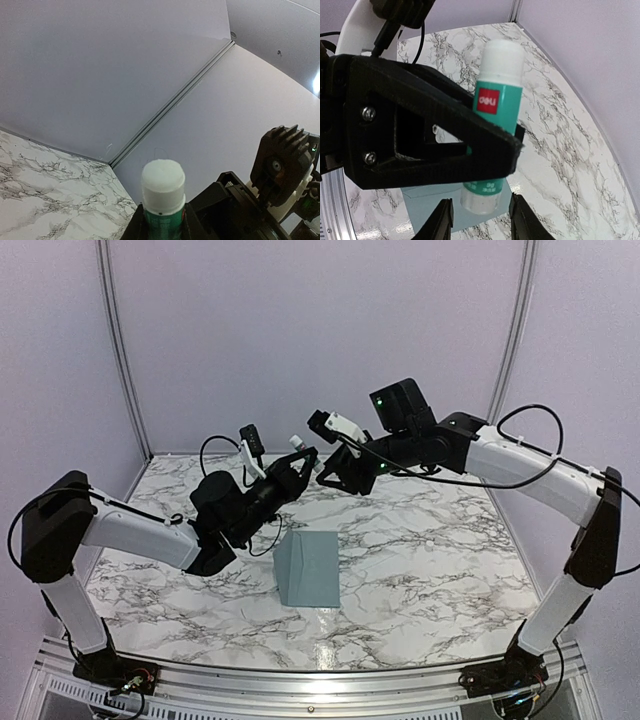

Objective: Place the letter into the envelope and seal it

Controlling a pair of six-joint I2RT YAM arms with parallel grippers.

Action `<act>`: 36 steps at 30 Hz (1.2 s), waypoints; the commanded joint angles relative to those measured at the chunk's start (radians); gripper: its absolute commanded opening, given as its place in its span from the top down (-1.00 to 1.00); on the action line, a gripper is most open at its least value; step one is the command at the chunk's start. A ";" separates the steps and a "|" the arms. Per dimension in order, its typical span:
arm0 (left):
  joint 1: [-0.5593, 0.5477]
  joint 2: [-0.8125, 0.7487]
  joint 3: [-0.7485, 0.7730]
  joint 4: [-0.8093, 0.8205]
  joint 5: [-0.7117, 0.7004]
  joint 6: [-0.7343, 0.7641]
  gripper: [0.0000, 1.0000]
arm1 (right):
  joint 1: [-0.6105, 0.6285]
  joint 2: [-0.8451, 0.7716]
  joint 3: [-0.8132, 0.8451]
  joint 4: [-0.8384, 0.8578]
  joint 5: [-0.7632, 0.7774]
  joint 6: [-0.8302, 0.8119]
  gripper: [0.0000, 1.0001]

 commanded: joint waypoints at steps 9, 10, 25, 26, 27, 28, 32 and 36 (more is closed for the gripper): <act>-0.003 -0.007 0.007 0.013 0.021 -0.005 1.00 | 0.008 0.048 0.091 -0.005 -0.003 0.013 0.51; -0.003 -0.008 0.007 0.013 0.021 -0.005 1.00 | 0.008 0.048 0.090 -0.005 -0.003 0.015 0.56; -0.003 0.013 0.019 0.013 0.071 -0.026 1.00 | -0.173 0.118 0.114 0.061 -0.925 0.237 0.81; -0.003 0.009 0.016 0.013 0.068 -0.024 1.00 | -0.187 0.119 0.083 0.150 -1.015 0.327 0.82; -0.003 0.006 0.015 0.013 0.064 -0.021 1.00 | -0.196 0.110 0.025 0.295 -1.087 0.456 0.82; -0.003 0.003 0.013 0.013 0.063 -0.017 1.00 | -0.204 0.096 -0.050 0.521 -1.148 0.625 0.81; -0.003 -0.005 0.010 0.013 0.054 -0.009 1.00 | -0.208 0.077 -0.261 1.139 -1.212 1.176 0.64; -0.003 -0.021 0.002 0.013 0.036 0.007 1.00 | -0.227 0.059 -0.160 0.516 -1.095 0.656 0.35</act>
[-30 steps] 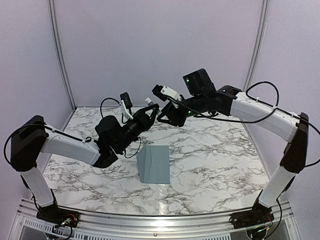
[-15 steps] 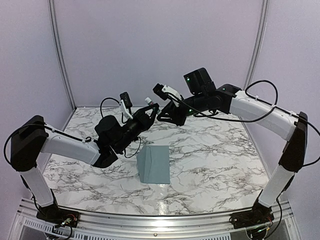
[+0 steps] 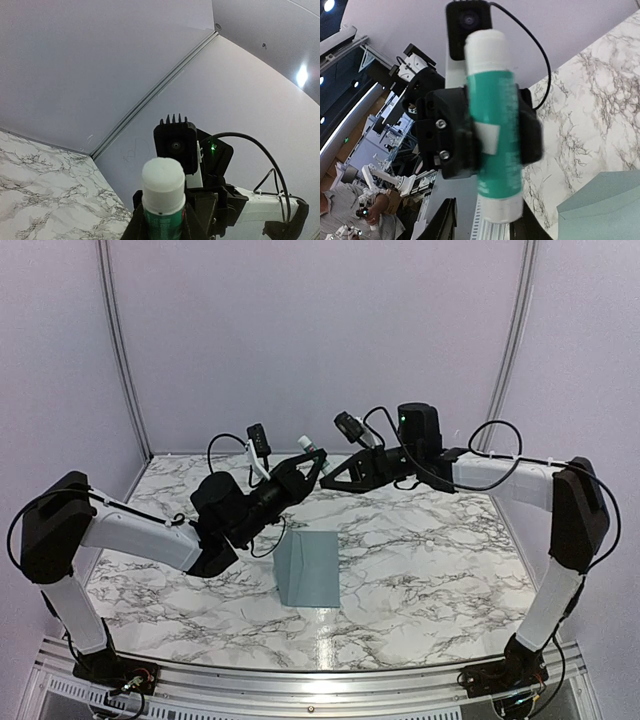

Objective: Place the letter into the envelope and seal it

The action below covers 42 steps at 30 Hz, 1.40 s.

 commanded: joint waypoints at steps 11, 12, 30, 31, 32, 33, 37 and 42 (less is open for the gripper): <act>0.014 -0.068 -0.048 0.000 -0.123 0.042 1.00 | 0.075 -0.160 0.173 -0.681 0.918 -0.792 0.02; 0.014 -0.066 -0.048 -0.001 -0.126 0.039 1.00 | 0.088 -0.162 0.180 -0.686 0.941 -0.810 0.02; 0.014 -0.036 -0.036 -0.001 -0.116 0.006 1.00 | 0.209 -0.037 0.381 -0.755 1.028 -0.838 -0.03; 0.013 -0.036 -0.036 -0.001 -0.116 0.005 1.00 | 0.210 -0.033 0.383 -0.755 1.024 -0.837 -0.03; 0.014 -0.035 -0.035 -0.001 -0.115 0.005 1.00 | 0.210 -0.030 0.383 -0.754 1.021 -0.836 -0.03; 0.014 -0.035 -0.035 -0.001 -0.115 0.005 1.00 | 0.211 -0.028 0.384 -0.754 1.019 -0.836 -0.02; 0.014 -0.028 -0.032 -0.001 -0.112 0.001 1.00 | 0.212 -0.018 0.390 -0.751 1.009 -0.836 0.02; 0.014 -0.016 -0.025 -0.001 -0.103 -0.003 1.00 | 0.216 -0.003 0.408 -0.754 0.984 -0.838 0.05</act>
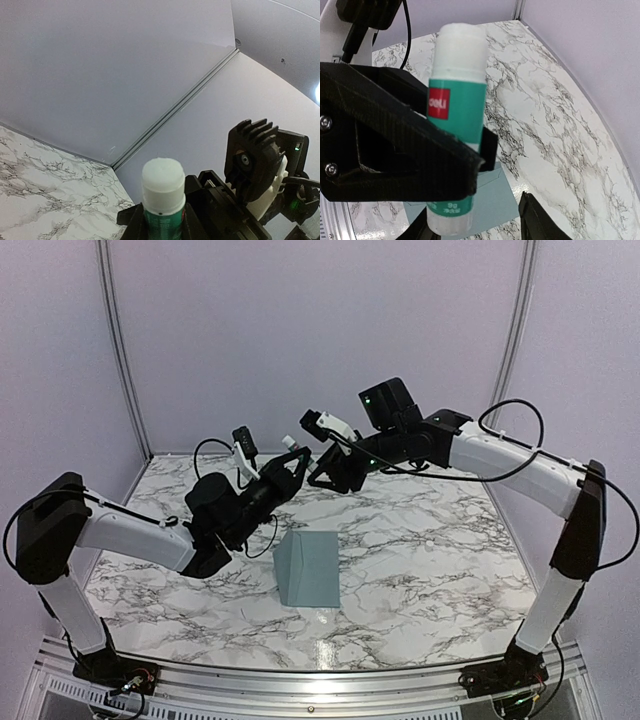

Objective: Place the letter into the envelope and seal it

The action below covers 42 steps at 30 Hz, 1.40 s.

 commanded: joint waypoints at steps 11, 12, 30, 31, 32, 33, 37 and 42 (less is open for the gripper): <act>-0.002 0.023 0.026 0.007 0.019 -0.007 1.00 | 0.022 0.021 0.083 -0.018 -0.044 0.004 0.31; -0.002 0.023 0.026 0.007 0.019 -0.009 1.00 | 0.021 0.021 0.084 -0.017 -0.046 0.005 0.37; -0.001 -0.252 -0.149 -0.297 -0.066 0.144 -0.15 | -0.069 -0.027 0.002 -0.035 -0.149 -0.001 0.91; -0.001 -0.294 -0.168 -0.379 -0.060 0.193 -0.15 | -0.082 -0.029 -0.004 -0.050 -0.165 -0.013 0.90; -0.001 -0.339 -0.176 -0.446 -0.049 0.250 -0.14 | -0.086 -0.029 -0.011 -0.068 -0.179 -0.025 0.91; -0.002 -0.380 -0.178 -0.515 -0.035 0.318 -0.12 | -0.088 -0.031 -0.020 -0.082 -0.194 -0.036 0.91; -0.009 -0.493 -0.052 -0.956 0.032 0.681 0.15 | -0.088 -0.046 -0.085 -0.105 -0.273 -0.031 0.91; -0.093 -0.503 0.170 -1.414 -0.076 1.077 0.23 | -0.081 -0.025 -0.107 -0.161 -0.412 -0.021 0.91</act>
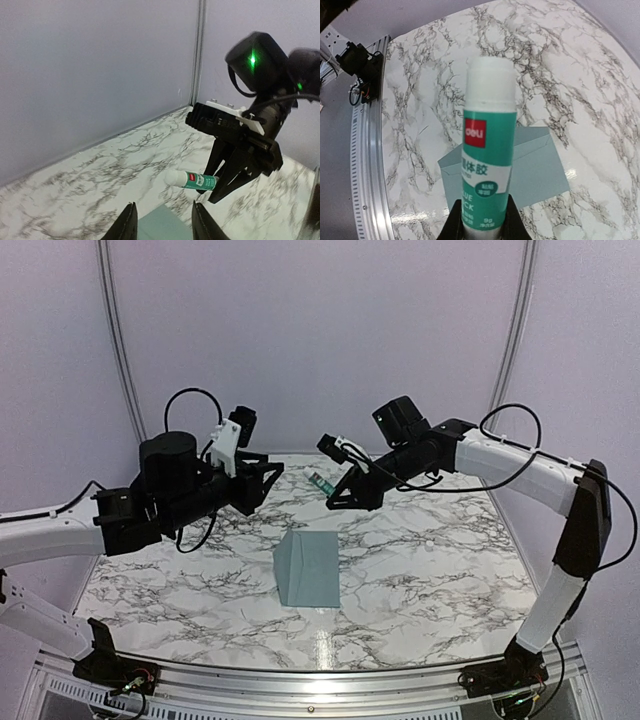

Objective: Place the letter into the envelope and seal it

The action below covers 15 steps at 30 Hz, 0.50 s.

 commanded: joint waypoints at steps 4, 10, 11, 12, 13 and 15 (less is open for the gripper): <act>-0.161 -0.041 0.161 -0.529 -0.110 0.660 0.12 | 0.024 -0.022 -0.061 -0.016 -0.192 0.036 0.92; -0.276 0.041 0.251 -0.633 -0.182 0.919 0.03 | 0.056 -0.024 -0.070 -0.052 -0.252 0.023 0.91; -0.294 0.059 0.260 -0.640 -0.212 0.955 0.03 | 0.059 -0.023 -0.075 -0.055 -0.263 0.023 0.91; -0.306 0.077 0.266 -0.646 -0.237 0.987 0.03 | 0.062 -0.023 -0.079 -0.058 -0.273 0.023 0.92; -0.316 0.095 0.271 -0.652 -0.261 1.015 0.03 | 0.065 -0.021 -0.083 -0.061 -0.282 0.021 0.92; -0.330 0.128 0.278 -0.655 -0.308 1.062 0.05 | 0.072 -0.022 -0.093 -0.068 -0.288 0.013 0.92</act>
